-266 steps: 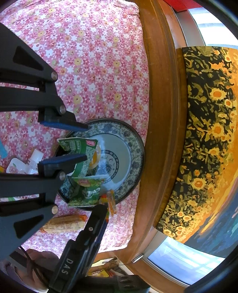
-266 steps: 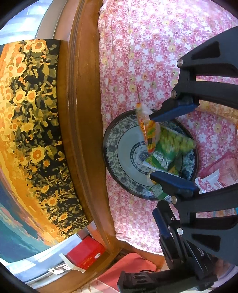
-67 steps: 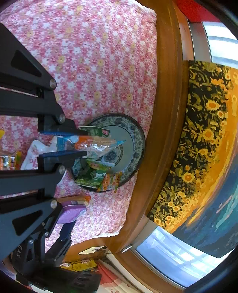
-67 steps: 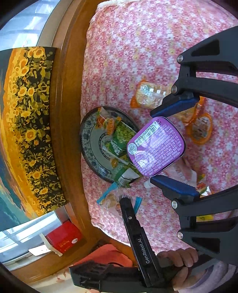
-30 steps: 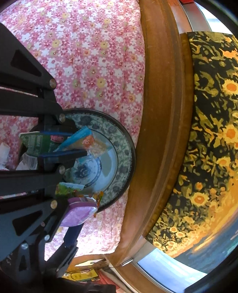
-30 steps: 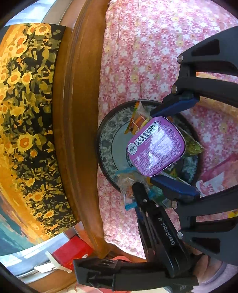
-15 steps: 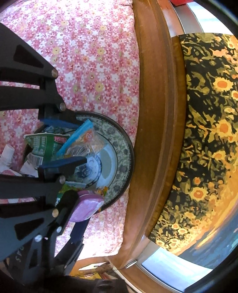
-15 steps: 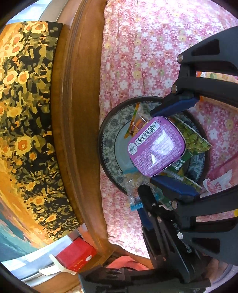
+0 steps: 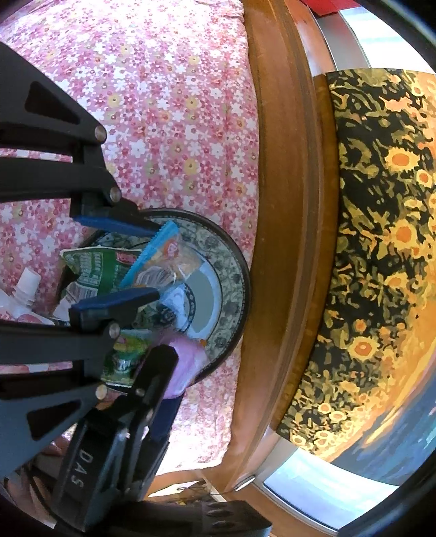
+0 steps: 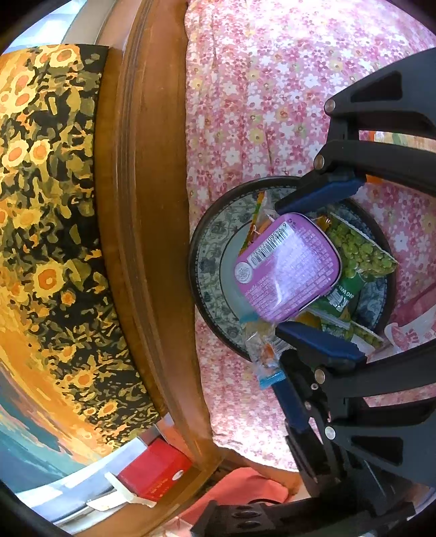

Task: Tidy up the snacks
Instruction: 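Open the left tool over the plate while the right tool lowers and releases the purple tin, then lift both open tools off the plate and move toward the remaining snacks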

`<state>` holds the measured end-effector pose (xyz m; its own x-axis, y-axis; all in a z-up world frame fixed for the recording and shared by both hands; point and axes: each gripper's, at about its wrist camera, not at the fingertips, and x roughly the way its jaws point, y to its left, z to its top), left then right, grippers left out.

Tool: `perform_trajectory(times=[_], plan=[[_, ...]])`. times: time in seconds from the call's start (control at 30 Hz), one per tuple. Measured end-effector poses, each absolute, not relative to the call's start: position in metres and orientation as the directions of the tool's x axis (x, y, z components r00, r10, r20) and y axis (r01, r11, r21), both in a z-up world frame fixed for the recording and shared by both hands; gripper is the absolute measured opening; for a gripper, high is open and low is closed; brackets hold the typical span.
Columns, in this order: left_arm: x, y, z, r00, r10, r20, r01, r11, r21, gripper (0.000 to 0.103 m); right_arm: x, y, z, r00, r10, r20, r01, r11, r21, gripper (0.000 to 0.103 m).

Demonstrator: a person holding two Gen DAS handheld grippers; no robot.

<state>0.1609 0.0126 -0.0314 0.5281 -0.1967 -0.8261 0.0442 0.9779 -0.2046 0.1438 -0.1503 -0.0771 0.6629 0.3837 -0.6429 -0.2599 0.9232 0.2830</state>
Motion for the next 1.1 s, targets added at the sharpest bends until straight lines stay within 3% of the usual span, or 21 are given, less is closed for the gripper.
perform_trajectory(times=[0.1, 1.1], plan=[[0.161, 0.016, -0.035, 0.530, -0.196, -0.825, 0.042, 0.978, -0.205, 0.033, 0.142, -0.151, -0.073, 0.676, 0.388, -0.626, -0.271, 0.921, 0.279, 0.074], [0.121, 0.027, -0.011, 0.581, -0.185, -0.793, 0.047, 0.980, -0.194, 0.035, 0.089, -0.164, -0.051, 0.689, 0.388, -0.613, -0.284, 0.922, 0.264, 0.074]])
